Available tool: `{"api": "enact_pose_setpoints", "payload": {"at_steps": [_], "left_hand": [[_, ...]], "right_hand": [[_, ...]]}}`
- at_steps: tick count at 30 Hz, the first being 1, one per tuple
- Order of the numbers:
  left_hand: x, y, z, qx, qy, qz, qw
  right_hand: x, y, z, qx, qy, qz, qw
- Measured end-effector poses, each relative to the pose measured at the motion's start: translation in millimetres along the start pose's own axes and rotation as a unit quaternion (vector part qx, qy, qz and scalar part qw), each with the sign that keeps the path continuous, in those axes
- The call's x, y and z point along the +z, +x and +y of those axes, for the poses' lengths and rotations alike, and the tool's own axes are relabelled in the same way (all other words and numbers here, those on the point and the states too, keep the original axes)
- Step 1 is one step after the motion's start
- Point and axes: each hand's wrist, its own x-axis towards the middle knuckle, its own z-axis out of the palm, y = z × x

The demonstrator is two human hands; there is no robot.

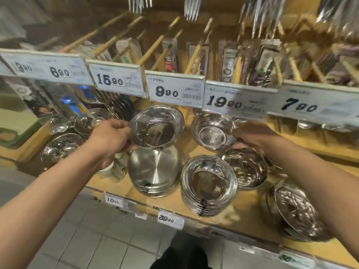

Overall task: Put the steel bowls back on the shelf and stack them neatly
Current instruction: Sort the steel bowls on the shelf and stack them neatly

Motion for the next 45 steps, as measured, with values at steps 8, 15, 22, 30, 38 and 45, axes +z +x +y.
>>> {"api": "enact_pose_setpoints", "payload": {"at_steps": [8,15,22,30,38,45], "left_hand": [[4,-16,1,-0.003,0.021,-0.074,0.997],[19,-43,16,0.01,0.016,-0.175,0.984],[63,-86,32,-0.004,0.002,-0.269,0.963],[116,-114,33,0.026,0.02,-0.302,0.953],[166,-145,39,0.008,0.001,-0.265,0.964],[211,-195,39,-0.031,-0.056,-0.296,0.953]], "right_hand": [[-35,-45,33,0.141,0.111,-0.015,0.984],[-62,-131,63,0.157,0.209,0.12,0.958],[-65,-206,112,0.159,0.297,0.202,0.92],[-74,-242,166,0.151,0.417,0.213,0.87],[-129,-259,212,0.107,0.415,0.211,0.878],[-171,-285,259,0.108,0.407,0.227,0.878]]}}
